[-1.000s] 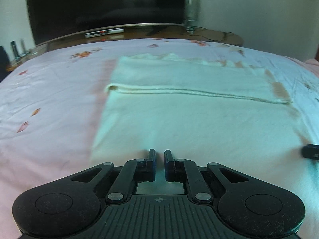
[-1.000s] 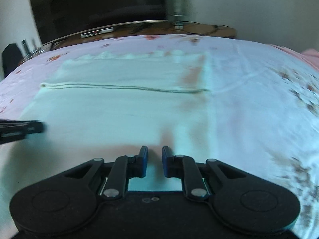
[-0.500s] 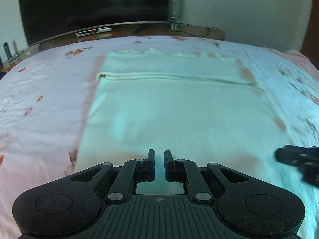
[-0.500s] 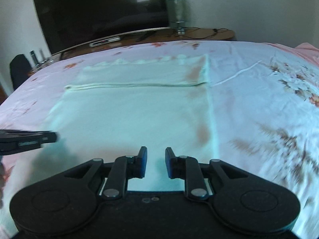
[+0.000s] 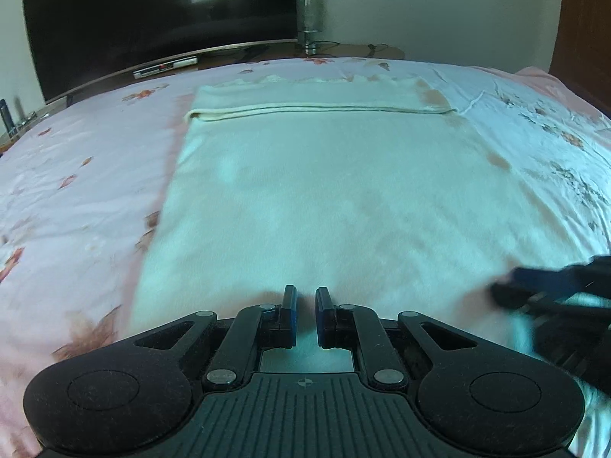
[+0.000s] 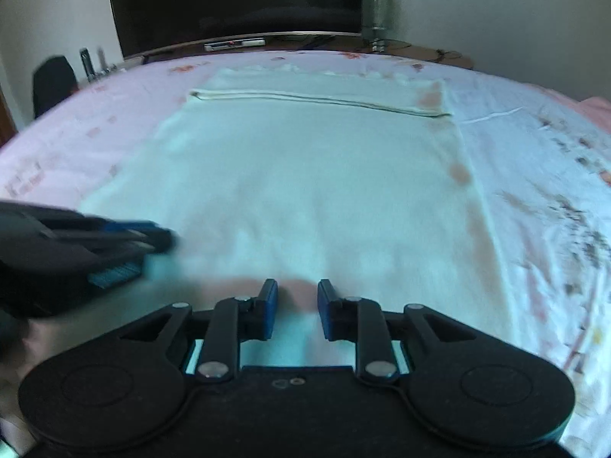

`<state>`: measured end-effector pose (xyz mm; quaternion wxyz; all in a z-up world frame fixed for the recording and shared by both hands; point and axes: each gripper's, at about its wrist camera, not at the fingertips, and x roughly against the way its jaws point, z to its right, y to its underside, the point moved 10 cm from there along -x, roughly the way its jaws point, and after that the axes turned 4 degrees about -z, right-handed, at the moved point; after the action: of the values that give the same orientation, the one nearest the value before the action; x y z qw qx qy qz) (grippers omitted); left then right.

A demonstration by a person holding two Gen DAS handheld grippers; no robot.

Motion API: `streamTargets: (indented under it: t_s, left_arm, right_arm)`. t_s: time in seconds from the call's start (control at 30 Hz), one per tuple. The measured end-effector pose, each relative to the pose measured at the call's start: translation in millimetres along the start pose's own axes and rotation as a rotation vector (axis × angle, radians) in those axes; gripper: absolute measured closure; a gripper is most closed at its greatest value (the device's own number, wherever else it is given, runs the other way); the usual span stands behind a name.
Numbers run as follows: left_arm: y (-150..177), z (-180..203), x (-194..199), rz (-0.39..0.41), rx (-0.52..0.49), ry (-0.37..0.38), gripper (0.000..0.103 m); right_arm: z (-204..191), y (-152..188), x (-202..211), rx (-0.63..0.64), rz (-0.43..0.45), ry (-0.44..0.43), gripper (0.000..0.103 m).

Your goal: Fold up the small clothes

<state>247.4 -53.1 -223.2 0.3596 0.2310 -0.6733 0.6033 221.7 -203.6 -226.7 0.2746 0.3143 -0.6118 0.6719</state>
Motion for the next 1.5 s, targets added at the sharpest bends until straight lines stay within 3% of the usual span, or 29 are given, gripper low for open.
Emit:
streamTargets:
  t_s: [0.23,0.4,0.47,0.5,0.53,0.57,0.63,0.7,0.8,0.87,0.9,0.93,1.07,1.17,1.2,1.27,1.3,1.33,1.5]
  left_arm:
    - [28,-49,23,0.003,0.036,-0.047,0.093]
    - [39,-56,41,-0.008,0.028,-0.072,0.092]
    - [44,-57,53,-0.005,0.034,-0.074,0.090]
    - [48,-59,57,-0.007,0.039,-0.077,0.064]
    - [51,-62,62,-0.003,0.052,-0.092,0.012]
    - [53,-67,68,0.016,0.066,-0.116,0.001]
    - [55,-71,82,0.095,0.069,-0.140,0.000]
    - [61,-70,79,0.065,0.056,-0.122,0.000]
    - [73,-77,69,0.024,0.114,-0.089,0.000]
    - [79,-79,63,0.002,0.179,-0.028,0.001]
    - [82,-81,60,-0.006,0.205,-0.010,0.009]
    - [85,-81,58,-0.017,0.224,0.000,0.025]
    - [91,-76,57,-0.025,0.234,0.027,0.029]
    - [90,-70,57,-0.032,0.240,0.080,0.058]
    - [90,-68,58,-0.038,0.245,0.100,0.069]
    - [90,-67,58,-0.048,0.261,0.128,0.072]
    - [89,-67,57,-0.051,0.270,0.143,0.079]
    - [87,-68,56,-0.053,0.277,0.156,0.093]
    - [73,-67,61,-0.013,0.256,0.210,0.094]
  right_arm:
    - [54,29,25,-0.069,0.004,0.108,0.081]
    - [61,41,45,-0.095,0.005,0.121,0.079]
    - [60,43,55,-0.102,0.019,0.120,0.071]
    - [60,43,59,-0.102,0.021,0.124,0.068]
    - [61,45,62,-0.100,0.020,0.127,0.063]
    - [62,47,65,-0.097,0.019,0.131,0.060]
    - [65,52,67,-0.100,0.009,0.140,0.058]
    - [70,60,68,-0.127,-0.009,0.139,0.058]
    - [77,71,68,-0.180,-0.035,0.132,0.058]
    - [79,76,68,-0.205,-0.039,0.125,0.058]
    - [79,78,68,-0.216,-0.043,0.119,0.058]
    - [80,79,68,-0.227,-0.048,0.112,0.058]
    - [78,85,71,-0.269,-0.058,0.076,0.060]
    - [76,88,72,-0.294,-0.067,0.054,0.064]
    - [75,88,73,-0.304,-0.068,0.044,0.067]
    - [73,88,72,-0.339,-0.071,0.004,0.085]
    - [72,88,71,-0.355,-0.077,-0.012,0.087]
    - [71,87,70,-0.362,-0.081,-0.018,0.089]
    - [66,78,75,-0.354,-0.038,-0.028,0.094]
